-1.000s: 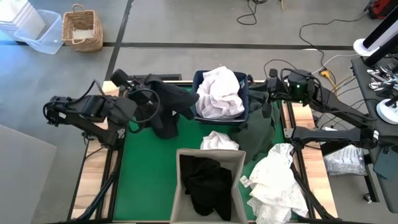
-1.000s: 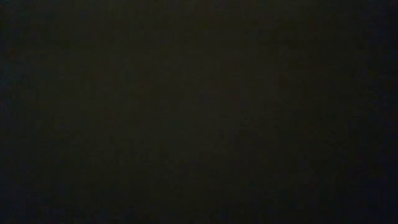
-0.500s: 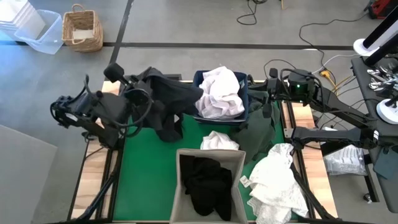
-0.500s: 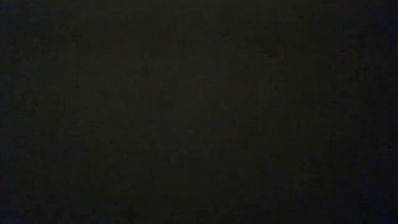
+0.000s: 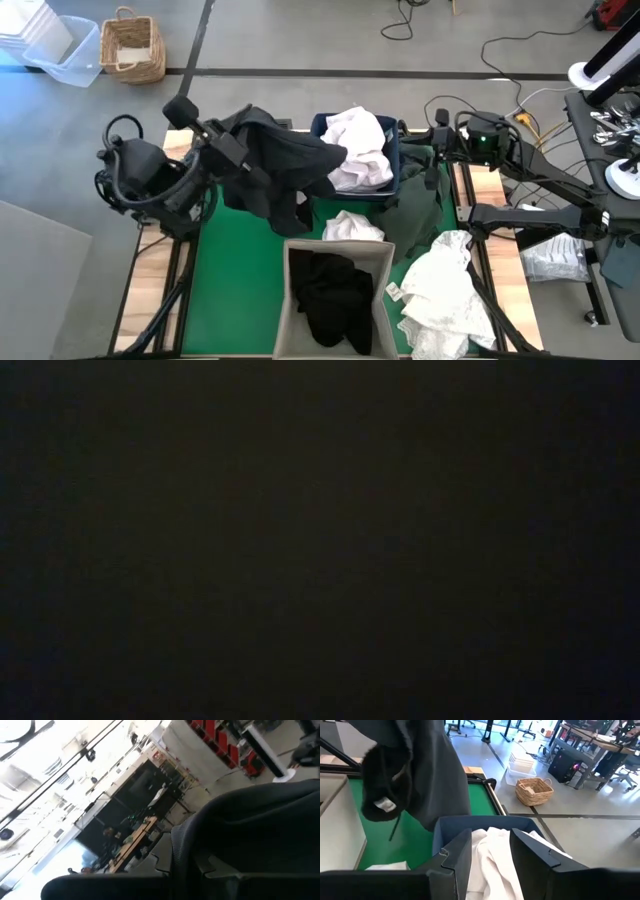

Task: Sort clothes
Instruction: Put the blue pants into the white laundry bin

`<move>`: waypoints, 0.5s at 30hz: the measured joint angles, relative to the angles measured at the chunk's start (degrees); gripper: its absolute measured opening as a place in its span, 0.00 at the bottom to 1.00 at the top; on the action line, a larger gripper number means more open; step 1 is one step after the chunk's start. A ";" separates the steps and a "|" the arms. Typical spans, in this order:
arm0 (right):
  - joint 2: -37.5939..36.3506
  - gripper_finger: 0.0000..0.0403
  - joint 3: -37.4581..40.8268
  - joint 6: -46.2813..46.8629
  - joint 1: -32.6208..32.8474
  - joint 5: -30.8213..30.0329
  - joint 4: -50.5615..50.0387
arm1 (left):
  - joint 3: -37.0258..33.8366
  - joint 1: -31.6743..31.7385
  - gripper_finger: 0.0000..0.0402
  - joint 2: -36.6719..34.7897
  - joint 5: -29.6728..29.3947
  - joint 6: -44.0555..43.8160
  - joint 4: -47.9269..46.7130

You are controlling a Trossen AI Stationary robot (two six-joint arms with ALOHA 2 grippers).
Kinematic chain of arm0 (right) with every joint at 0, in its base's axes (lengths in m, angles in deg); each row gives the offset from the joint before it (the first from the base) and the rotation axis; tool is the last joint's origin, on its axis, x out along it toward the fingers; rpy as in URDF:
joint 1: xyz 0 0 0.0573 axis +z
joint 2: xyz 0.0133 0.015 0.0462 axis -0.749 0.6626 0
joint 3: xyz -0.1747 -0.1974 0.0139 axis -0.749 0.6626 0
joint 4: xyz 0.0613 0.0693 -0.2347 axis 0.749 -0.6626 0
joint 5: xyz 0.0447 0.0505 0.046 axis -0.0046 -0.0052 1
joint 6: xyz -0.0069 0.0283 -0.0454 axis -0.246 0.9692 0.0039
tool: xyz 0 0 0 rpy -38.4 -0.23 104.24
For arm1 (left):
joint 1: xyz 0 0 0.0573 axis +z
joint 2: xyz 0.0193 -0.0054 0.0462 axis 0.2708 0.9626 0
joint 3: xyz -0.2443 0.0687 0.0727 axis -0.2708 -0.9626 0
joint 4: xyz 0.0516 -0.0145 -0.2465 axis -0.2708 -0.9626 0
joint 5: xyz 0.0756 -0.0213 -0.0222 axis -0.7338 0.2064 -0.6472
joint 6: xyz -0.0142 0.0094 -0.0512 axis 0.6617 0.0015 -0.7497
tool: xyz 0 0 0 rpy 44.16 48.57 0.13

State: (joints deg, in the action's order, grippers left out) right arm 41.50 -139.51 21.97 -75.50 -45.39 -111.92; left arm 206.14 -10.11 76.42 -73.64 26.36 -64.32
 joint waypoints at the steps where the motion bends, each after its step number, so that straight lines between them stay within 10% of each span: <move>1: -0.02 0.31 0.00 0.00 0.00 0.00 0.04 | 0.00 0.00 0.00 -0.03 0.64 0.15 0.57; 7: -0.05 0.28 0.00 1.52 0.00 0.02 0.47 | -0.21 -0.10 0.00 -0.37 2.15 -0.73 0.84; 15: 0.15 0.29 0.00 2.04 0.00 0.02 1.29 | -0.07 -1.66 0.00 -0.09 20.57 -2.33 4.31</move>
State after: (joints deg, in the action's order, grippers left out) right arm 41.66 -139.51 24.01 -75.50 -45.37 -110.62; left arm 206.07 -11.77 76.32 -53.07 24.02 -60.01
